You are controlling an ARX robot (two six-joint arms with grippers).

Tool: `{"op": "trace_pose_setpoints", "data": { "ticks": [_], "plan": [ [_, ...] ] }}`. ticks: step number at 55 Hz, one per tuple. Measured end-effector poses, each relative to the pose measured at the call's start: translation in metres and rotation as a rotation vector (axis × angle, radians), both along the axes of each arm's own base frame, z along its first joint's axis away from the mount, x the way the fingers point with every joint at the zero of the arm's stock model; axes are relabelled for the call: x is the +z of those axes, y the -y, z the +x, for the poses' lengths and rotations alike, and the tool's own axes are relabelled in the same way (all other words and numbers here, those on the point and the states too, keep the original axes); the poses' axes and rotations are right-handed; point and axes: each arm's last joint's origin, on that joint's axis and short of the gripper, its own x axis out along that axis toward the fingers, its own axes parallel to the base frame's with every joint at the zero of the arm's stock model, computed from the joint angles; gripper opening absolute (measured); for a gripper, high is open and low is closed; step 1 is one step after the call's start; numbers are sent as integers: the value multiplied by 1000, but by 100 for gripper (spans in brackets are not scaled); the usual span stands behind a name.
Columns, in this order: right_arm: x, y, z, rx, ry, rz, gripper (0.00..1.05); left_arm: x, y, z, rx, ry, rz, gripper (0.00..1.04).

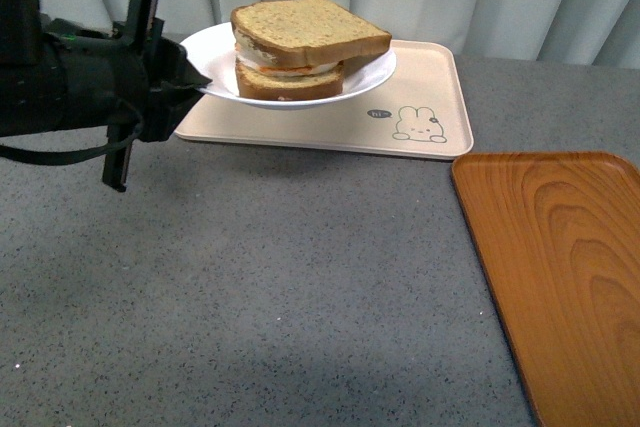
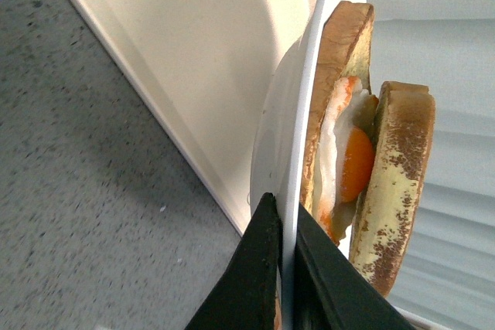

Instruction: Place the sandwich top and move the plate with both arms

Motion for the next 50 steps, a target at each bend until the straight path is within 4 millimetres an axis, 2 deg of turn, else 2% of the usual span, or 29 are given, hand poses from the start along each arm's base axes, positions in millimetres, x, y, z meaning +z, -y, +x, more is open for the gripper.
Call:
{"op": "trace_pose_setpoints", "data": {
  "ticks": [17, 28, 36, 50],
  "plan": [
    [0, 0, 0, 0, 0, 0, 96, -14, 35, 60, -2, -40, 21, 4],
    [0, 0, 0, 0, 0, 0, 96, -15, 61, 97, -17, -54, 32, 4],
    [0, 0, 0, 0, 0, 0, 96, -20, 62, 115, -2, -94, 78, 4],
    [0, 0, 0, 0, 0, 0, 96, -24, 51, 129, 17, -125, 112, 4]
  ]
}}
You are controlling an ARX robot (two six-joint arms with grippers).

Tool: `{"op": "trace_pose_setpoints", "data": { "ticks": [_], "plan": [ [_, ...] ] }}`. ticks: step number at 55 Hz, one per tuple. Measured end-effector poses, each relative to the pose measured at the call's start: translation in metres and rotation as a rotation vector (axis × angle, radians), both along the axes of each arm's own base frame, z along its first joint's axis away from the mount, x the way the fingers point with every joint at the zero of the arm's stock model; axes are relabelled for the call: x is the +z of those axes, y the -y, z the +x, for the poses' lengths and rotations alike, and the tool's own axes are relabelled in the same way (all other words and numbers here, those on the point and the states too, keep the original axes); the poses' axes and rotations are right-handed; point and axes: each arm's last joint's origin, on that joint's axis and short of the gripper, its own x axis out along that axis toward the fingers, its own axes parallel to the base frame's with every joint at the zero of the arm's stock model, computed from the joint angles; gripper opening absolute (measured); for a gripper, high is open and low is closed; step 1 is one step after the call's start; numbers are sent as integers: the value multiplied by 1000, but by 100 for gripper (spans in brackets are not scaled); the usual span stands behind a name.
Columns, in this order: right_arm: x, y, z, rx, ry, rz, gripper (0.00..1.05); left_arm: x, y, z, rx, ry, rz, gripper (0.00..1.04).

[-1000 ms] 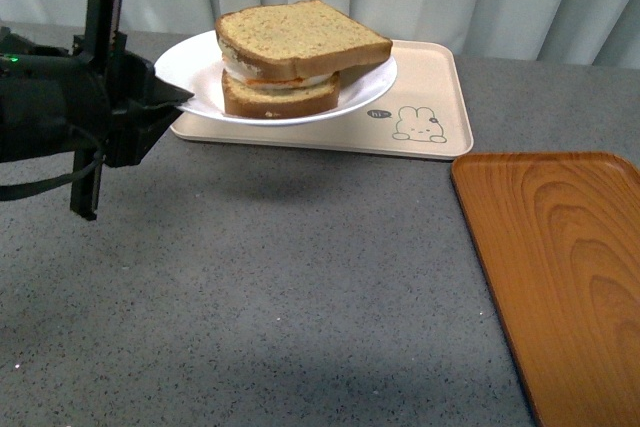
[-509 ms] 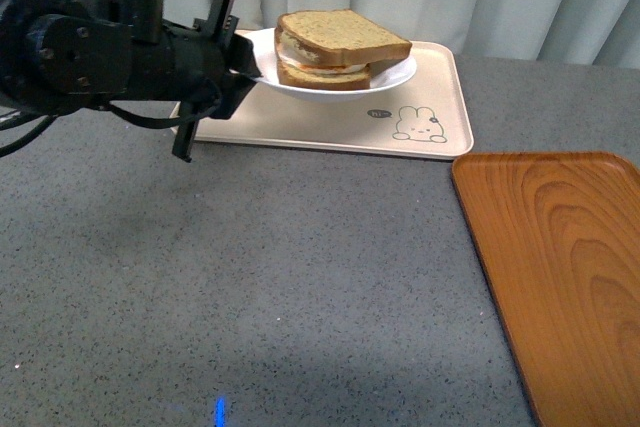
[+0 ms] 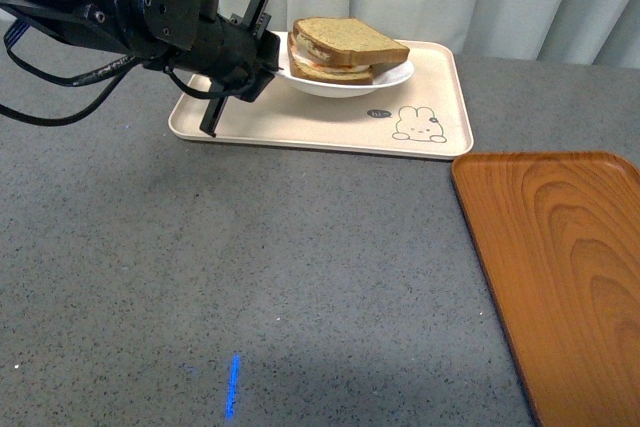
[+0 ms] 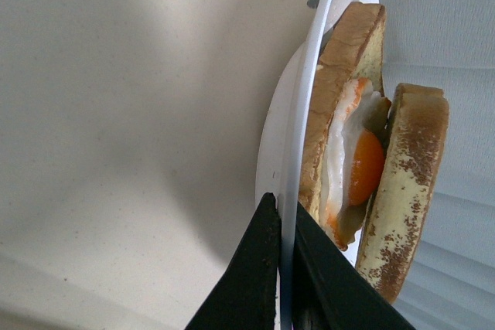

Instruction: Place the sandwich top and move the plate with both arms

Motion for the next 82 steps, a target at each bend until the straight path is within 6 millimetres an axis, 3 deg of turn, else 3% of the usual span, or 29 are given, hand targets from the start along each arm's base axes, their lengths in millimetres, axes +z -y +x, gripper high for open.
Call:
{"op": "trace_pose_setpoints", "data": {
  "ticks": [6, 16, 24, 30, 33, 45, 59, 64, 66, 71, 76, 82],
  "plan": [
    [0, 0, 0, 0, 0, 0, 96, 0, -3, 1, -8, -7, 13, 8],
    [0, 0, 0, 0, 0, 0, 96, -4, -11, -17, 18, -30, 95, 45],
    [0, 0, 0, 0, 0, 0, 96, 31, -28, -40, 34, 49, 121, 77],
    [0, 0, 0, 0, 0, 0, 96, 57, -46, -64, 12, 57, 238, 100],
    [0, 0, 0, 0, 0, 0, 96, 60, -58, -86, -26, 27, 381, 98],
    [0, 0, 0, 0, 0, 0, 96, 55, -89, -156, -147, -24, 594, 98],
    [0, 0, 0, 0, 0, 0, 96, 57, -91, -161, -185, 10, 665, 98],
    [0, 0, 0, 0, 0, 0, 96, 43, -94, -168, -170, 258, 832, 84],
    [0, 0, 0, 0, 0, 0, 96, 39, -96, -180, -171, 379, 910, 77],
    [0, 0, 0, 0, -1, 0, 96, 54, -103, -206, -101, 628, 1045, 59],
    [0, 0, 0, 0, 0, 0, 96, 73, -110, -222, -51, 722, 1102, 44],
    [0, 0, 0, 0, 0, 0, 96, 77, -114, -241, -54, 729, 1125, 28]
  ]
}}
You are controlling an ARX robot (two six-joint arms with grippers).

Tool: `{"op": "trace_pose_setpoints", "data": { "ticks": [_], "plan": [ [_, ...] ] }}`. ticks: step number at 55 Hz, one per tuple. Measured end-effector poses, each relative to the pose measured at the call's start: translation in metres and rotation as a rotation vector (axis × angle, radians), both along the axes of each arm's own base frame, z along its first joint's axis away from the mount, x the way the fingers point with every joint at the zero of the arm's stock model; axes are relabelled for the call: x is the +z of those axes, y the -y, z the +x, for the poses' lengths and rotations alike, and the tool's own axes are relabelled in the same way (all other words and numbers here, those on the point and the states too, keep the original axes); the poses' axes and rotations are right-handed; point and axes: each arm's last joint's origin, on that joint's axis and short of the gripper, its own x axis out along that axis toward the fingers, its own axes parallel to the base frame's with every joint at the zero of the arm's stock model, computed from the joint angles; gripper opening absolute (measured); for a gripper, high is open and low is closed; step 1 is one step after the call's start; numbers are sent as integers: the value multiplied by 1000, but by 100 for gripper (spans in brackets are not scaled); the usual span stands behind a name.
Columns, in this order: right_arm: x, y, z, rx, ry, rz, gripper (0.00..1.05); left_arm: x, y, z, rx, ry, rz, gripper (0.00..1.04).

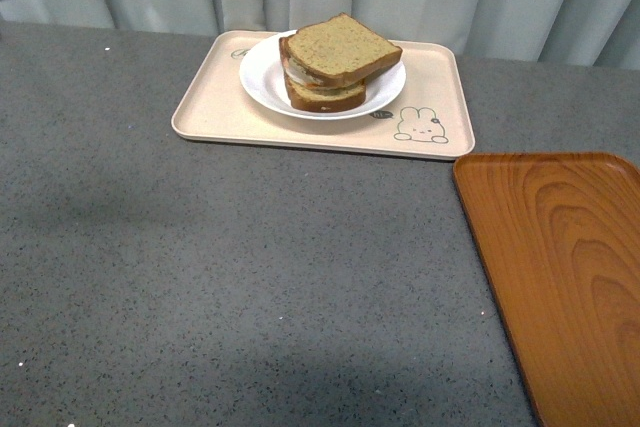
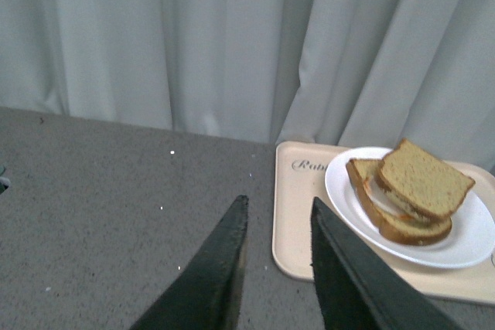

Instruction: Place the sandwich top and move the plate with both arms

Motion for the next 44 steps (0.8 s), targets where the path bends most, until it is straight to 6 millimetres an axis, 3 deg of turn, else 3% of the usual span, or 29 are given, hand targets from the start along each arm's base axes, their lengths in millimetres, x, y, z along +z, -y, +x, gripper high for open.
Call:
{"op": "trace_pose_setpoints", "data": {
  "ticks": [9, 21, 44],
  "plan": [
    [0, 0, 0, 0, -1, 0, 96, -2, -4, -27, -11, -31, 16, 4],
    [0, 0, 0, 0, -1, 0, 96, 11, -18, -58, 1, -33, 25, 4],
    [0, 0, 0, 0, 0, 0, 96, 14, -18, -95, -3, -22, 28, 4]
  ]
}}
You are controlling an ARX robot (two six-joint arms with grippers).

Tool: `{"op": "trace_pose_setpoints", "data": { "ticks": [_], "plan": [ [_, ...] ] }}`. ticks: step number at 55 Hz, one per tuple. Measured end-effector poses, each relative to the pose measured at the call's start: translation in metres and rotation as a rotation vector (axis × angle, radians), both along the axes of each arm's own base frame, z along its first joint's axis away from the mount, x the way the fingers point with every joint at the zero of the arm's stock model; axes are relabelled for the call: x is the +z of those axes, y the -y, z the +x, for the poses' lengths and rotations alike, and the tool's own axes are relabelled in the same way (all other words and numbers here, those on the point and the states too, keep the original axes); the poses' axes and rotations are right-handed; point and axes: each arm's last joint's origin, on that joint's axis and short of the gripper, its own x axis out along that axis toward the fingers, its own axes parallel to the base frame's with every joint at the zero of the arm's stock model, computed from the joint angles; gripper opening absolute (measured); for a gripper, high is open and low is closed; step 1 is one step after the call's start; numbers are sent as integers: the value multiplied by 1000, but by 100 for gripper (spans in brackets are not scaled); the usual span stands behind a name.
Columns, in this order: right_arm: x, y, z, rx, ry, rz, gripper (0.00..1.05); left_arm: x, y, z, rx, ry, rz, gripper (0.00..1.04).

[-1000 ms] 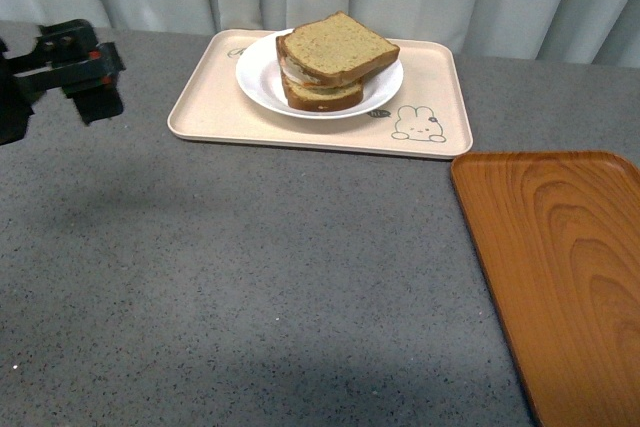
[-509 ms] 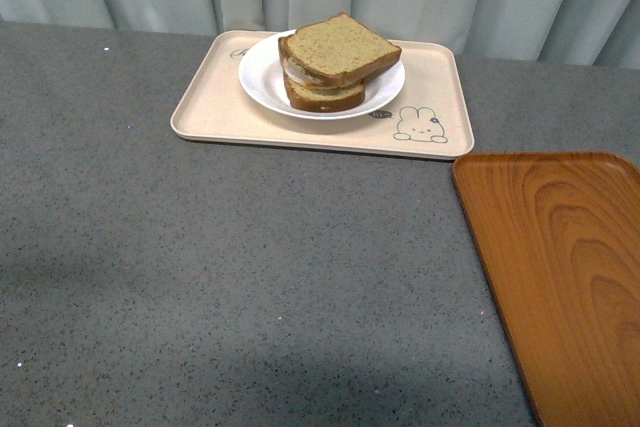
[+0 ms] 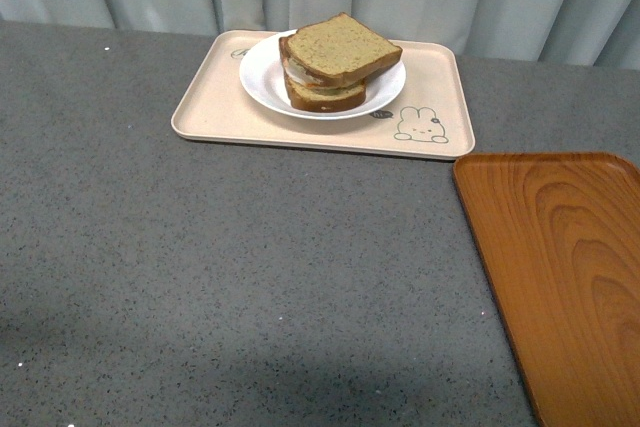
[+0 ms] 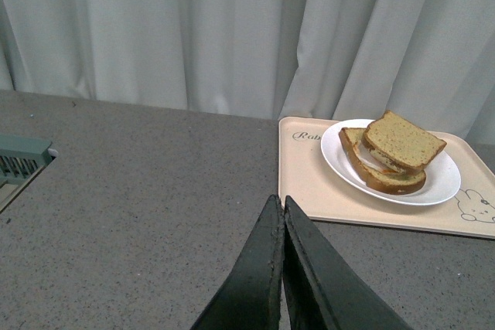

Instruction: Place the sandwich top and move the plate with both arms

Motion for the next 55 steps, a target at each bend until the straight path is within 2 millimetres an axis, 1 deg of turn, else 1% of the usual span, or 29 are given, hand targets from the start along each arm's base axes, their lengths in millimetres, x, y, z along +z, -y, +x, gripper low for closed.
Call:
{"op": "trace_pose_setpoints", "data": {
  "ticks": [12, 24, 55],
  "plan": [
    [0, 0, 0, 0, 0, 0, 96, 1, 0, -13, 0, 1, 0, 4],
    [0, 0, 0, 0, 0, 0, 96, 6, 0, -22, -1, 18, 0, 4],
    [0, 0, 0, 0, 0, 0, 96, 11, 0, -41, -1, 34, 0, 4]
  ]
}}
